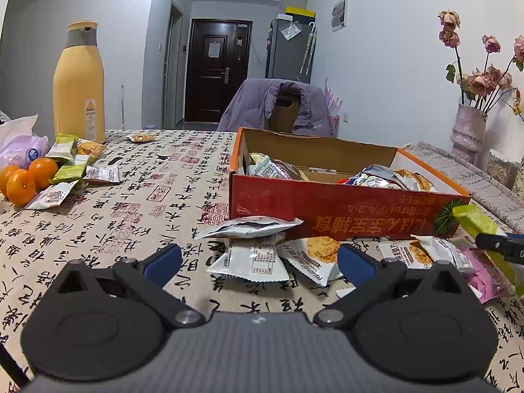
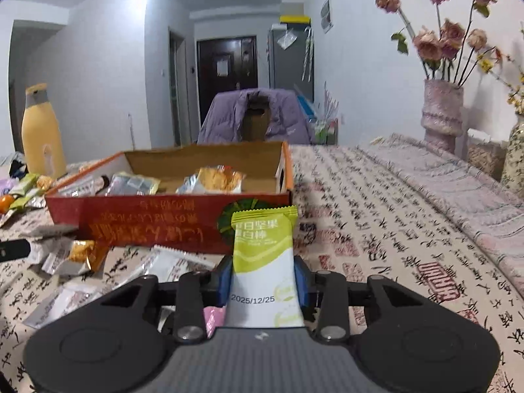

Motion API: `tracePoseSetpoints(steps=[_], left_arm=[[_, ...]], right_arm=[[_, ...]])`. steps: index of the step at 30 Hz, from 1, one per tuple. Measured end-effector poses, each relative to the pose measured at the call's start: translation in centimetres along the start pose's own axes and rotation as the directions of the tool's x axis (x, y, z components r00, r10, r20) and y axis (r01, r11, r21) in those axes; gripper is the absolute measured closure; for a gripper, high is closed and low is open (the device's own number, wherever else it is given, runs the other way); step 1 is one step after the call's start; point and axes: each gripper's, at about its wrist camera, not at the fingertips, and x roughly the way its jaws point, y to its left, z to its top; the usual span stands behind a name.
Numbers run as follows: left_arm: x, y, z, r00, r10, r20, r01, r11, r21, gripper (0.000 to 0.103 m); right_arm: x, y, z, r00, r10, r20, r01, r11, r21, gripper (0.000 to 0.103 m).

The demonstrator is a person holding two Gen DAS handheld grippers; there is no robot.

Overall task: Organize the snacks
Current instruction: 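Grasp a white packet with the left tool while the right tool holds the bar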

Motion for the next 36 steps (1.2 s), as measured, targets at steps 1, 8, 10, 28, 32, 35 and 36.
tracePoseSetpoints(steps=[1, 8, 10, 28, 32, 35, 36], left_arm=[[0.0, 0.0, 0.0, 1.000, 0.001, -0.002, -0.001, 1.000, 0.000, 0.000], [0.7, 0.2, 0.4, 0.998, 0.019, -0.053, -0.020, 1.000, -0.008, 0.000], [0.9, 0.3, 1.0, 0.997, 0.012, -0.076, -0.013, 1.000, -0.014, 0.000], [9.1, 0.5, 5.6, 0.937, 0.031, -0.348, -0.059, 0.996, -0.070, 0.000], [9.5, 0.9, 5.6, 0.936, 0.031, -0.350, -0.069, 0.993, -0.096, 0.000], [9.4, 0.9, 5.7, 0.938, 0.019, -0.347, -0.059, 0.993, -0.106, 0.009], [9.4, 1.0, 5.7, 0.937, 0.018, -0.348, -0.060, 0.992, -0.110, 0.012]], right_arm=[[-0.1, 0.0, 0.0, 1.000, -0.003, 0.010, 0.003, 1.000, 0.003, 0.066], [-0.5, -0.1, 0.1, 0.999, -0.014, 0.046, 0.013, 1.000, 0.011, 0.066], [-0.5, 0.1, 0.1, 0.998, -0.017, 0.053, 0.016, 1.000, 0.004, 0.066], [-0.9, 0.0, 0.1, 0.995, -0.029, 0.090, 0.028, 1.000, 0.010, 0.066], [-0.8, 0.0, 0.1, 0.996, -0.028, 0.088, 0.027, 1.000, 0.014, 0.066], [-0.8, -0.1, 0.2, 0.996, -0.027, 0.085, 0.025, 0.999, 0.019, 0.066], [-0.8, -0.1, 0.2, 0.996, -0.027, 0.085, 0.025, 0.999, 0.021, 0.066]])
